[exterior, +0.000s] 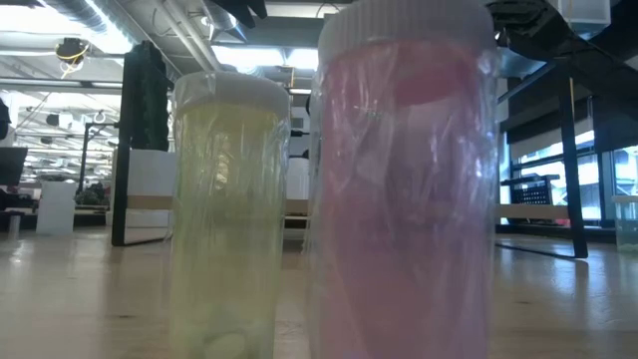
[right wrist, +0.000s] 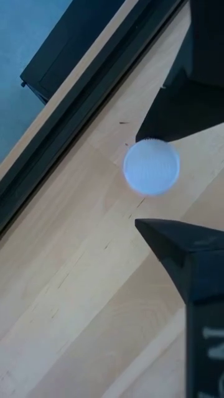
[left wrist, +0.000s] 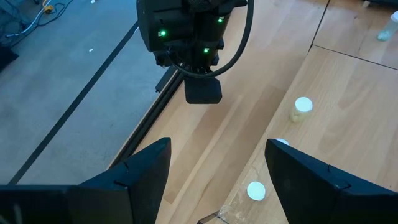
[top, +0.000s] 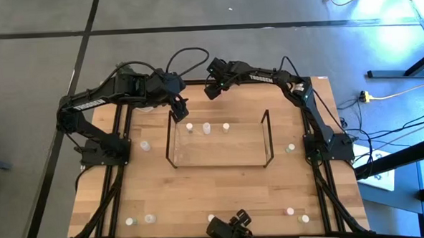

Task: Pick and place medicine bottles onto shelf by color
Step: Put the top pink pill bottle on the shelf

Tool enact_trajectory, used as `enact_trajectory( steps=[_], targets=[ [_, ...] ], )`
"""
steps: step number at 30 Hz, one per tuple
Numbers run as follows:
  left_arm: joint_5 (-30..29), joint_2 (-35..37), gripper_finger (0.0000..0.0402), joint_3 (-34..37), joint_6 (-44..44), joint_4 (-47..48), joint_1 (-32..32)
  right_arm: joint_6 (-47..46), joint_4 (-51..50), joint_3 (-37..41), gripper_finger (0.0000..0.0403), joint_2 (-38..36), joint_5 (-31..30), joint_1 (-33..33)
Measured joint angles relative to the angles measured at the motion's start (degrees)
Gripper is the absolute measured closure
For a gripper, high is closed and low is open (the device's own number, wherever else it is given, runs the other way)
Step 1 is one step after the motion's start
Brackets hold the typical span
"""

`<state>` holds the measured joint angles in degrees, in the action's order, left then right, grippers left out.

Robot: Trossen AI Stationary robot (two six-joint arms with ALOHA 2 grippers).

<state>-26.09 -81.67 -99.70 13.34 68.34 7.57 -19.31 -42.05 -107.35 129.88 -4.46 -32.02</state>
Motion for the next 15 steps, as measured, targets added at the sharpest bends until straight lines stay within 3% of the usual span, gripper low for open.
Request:
enact_trajectory(
  steps=[15],
  targets=[
    [0.0,0.0,0.0147,0.0,0.0,0.0,0.0,0.0,0.0,0.0,0.0261,0.0,0.0,-0.1]
  ],
)
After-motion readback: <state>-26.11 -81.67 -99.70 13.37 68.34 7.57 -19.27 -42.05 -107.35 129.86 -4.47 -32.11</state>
